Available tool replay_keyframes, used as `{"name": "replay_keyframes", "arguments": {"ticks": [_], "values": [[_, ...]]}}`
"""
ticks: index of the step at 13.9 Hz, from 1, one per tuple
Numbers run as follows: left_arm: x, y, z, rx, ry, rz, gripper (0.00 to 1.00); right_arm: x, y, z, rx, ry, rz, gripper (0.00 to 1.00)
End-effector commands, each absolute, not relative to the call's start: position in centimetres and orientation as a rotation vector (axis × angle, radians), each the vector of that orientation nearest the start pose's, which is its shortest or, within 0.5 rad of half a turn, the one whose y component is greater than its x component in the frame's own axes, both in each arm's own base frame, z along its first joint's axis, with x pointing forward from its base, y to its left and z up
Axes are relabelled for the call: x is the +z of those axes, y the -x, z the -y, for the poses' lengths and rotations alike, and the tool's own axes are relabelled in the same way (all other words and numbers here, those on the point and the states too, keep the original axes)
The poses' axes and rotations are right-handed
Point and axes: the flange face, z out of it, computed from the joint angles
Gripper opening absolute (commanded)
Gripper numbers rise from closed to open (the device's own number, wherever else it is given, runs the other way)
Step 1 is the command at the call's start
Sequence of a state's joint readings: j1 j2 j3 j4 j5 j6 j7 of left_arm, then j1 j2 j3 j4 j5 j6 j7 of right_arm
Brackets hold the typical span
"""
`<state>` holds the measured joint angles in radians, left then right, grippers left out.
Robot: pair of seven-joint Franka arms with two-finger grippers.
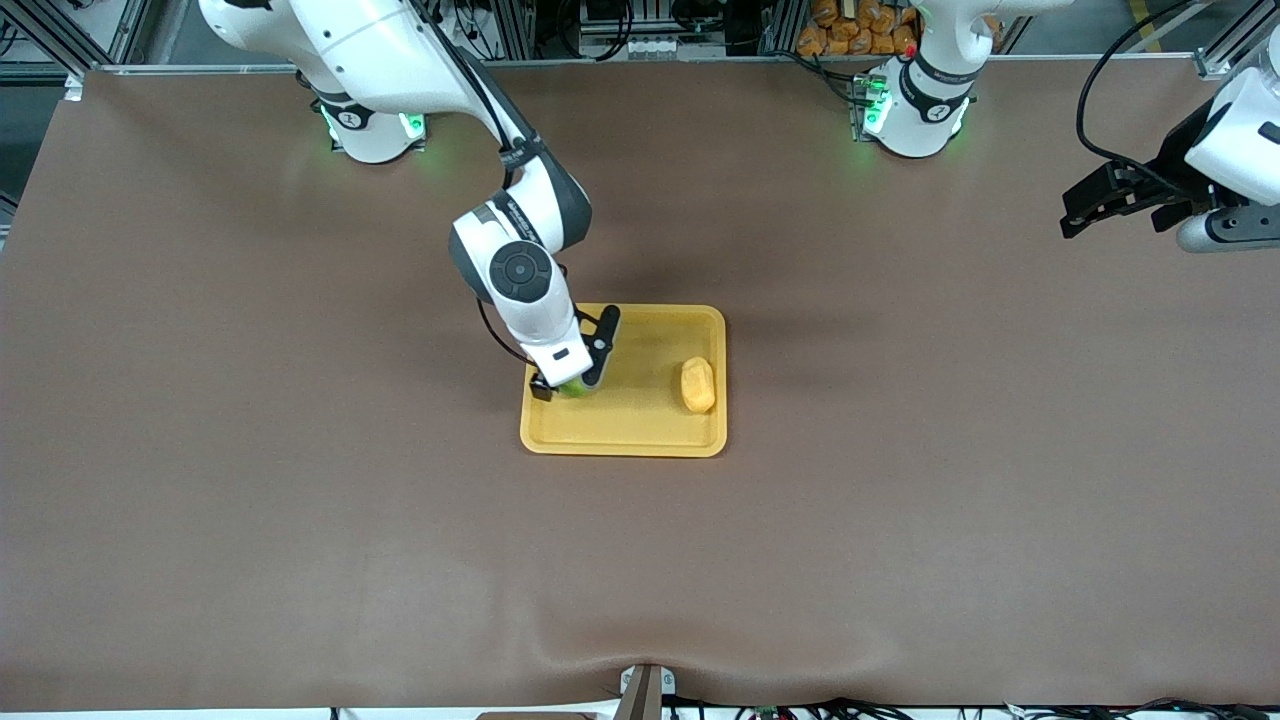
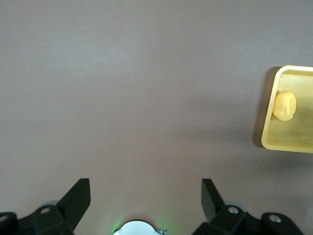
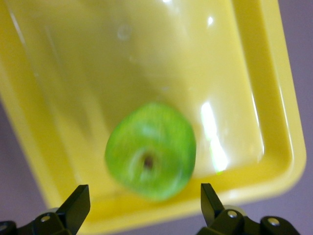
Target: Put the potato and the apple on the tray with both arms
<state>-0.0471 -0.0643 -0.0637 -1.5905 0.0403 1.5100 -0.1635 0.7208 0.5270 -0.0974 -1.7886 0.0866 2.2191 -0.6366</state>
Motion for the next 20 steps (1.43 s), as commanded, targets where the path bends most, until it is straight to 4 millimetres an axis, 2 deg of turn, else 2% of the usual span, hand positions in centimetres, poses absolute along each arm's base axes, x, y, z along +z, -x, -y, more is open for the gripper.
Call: {"name": "replay_keyframes", "arguments": {"ticks": [1, 3, 5, 8, 10, 13, 14, 15, 16, 17, 18, 20], "values": [[64.3, -52.2, 5.2, 0.031, 3.113, 0.097, 1.0, 29.6, -51.5, -36.8, 0.21, 2.641, 1.629, 1.0], [64.3, -52.2, 4.7, 0.031, 3.113, 0.116, 1.0, 32.0, -52.5, -34.4, 0.223, 2.672, 1.56, 1.0], [64.7, -52.1, 4.2, 0.022, 3.113, 0.124, 1.0, 34.6, -54.1, -30.8, 0.226, 2.709, 1.483, 1.0], [65.1, -52.0, 3.9, 0.01, 3.114, 0.131, 1.0, 37.5, -57.2, -23.6, 0.298, 2.761, 1.322, 1.0], [65.1, -51.9, 3.9, 0.01, 3.113, 0.138, 1.0, 40.3, -59.0, -20.1, 0.345, 2.781, 1.244, 1.0], [65.1, -51.8, 3.8, 0.024, 3.112, 0.141, 1.0, 42.9, -62.1, -13.2, 0.278, 2.845, 1.074, 1.0], [65.0, -51.8, 3.9, 0.026, 3.111, 0.143, 1.0, 44.3, -63.2, -10.9, 0.223, 2.863, 1.012, 1.0], [64.9, -51.9, 4.1, 0.029, 3.111, 0.141, 1.0, 45.5, -64.0, -9.3, 0.18, 2.863, 1.032, 1.0], [64.9, -51.8, 4.3, 0.031, 3.111, 0.136, 1.0, 46.3, -64.3, -8.3, 0.155, 2.819, 1.161, 1.0], [65.0, -51.8, 4.2, 0.026, 3.099, 0.104, 1.0, 46.9, -64.5, -6.4, 0.133, 2.757, 1.276, 1.0], [65.2, -51.8, 4.2, 0.019, 3.099, 0.102, 1.0, 47.8, -64.8, -3.7, 0.105, 2.719, 1.345, 1.0], [65.2, -51.8, 4.2, 0.022, 3.101, 0.101, 1.0, 48.6, -64.5, -0.9, 0.117, 2.73, 1.308, 1.0]]}}
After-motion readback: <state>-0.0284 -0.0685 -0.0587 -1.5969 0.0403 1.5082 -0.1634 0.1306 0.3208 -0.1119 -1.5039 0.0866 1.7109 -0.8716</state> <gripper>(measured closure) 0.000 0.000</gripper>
